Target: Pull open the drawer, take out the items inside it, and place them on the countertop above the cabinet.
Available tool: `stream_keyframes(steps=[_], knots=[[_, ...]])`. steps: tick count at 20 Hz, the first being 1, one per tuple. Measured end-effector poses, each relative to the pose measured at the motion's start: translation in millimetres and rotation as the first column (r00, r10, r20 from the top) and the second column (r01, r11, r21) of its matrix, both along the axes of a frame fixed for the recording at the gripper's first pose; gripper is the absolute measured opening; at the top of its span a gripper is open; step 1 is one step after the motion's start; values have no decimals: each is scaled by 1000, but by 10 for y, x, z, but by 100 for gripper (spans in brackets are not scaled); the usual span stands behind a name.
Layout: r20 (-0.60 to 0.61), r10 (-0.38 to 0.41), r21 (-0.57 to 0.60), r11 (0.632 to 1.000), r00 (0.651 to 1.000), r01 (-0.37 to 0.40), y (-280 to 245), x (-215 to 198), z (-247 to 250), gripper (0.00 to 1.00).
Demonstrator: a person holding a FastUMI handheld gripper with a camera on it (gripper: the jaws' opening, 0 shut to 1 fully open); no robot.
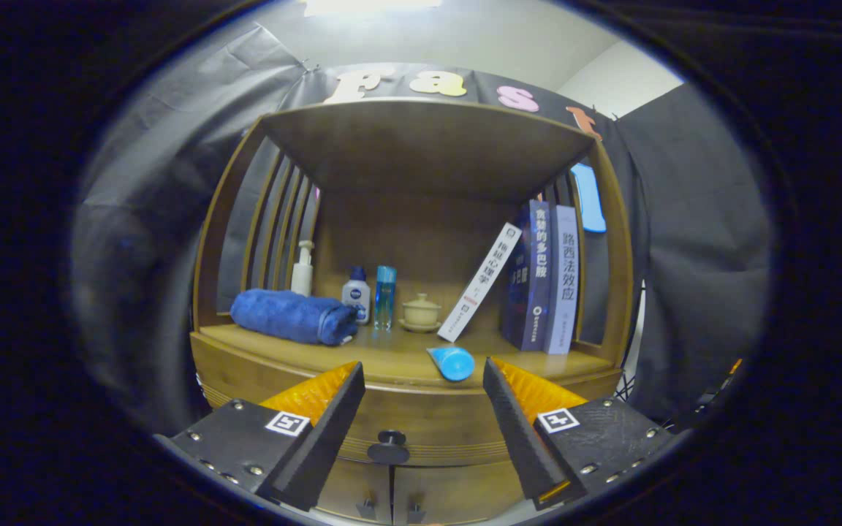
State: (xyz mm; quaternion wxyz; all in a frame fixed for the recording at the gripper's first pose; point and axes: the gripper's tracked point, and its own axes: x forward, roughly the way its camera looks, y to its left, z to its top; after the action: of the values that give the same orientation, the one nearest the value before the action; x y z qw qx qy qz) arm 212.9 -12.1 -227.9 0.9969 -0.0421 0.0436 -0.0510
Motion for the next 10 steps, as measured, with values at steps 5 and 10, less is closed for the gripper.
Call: stream_keyframes(steps=[5,10], knots=[[67,9,46,999,998,-13,-214,-349,648,97],[127,0,34,999,992,-4,-545,-735,1237,97]])
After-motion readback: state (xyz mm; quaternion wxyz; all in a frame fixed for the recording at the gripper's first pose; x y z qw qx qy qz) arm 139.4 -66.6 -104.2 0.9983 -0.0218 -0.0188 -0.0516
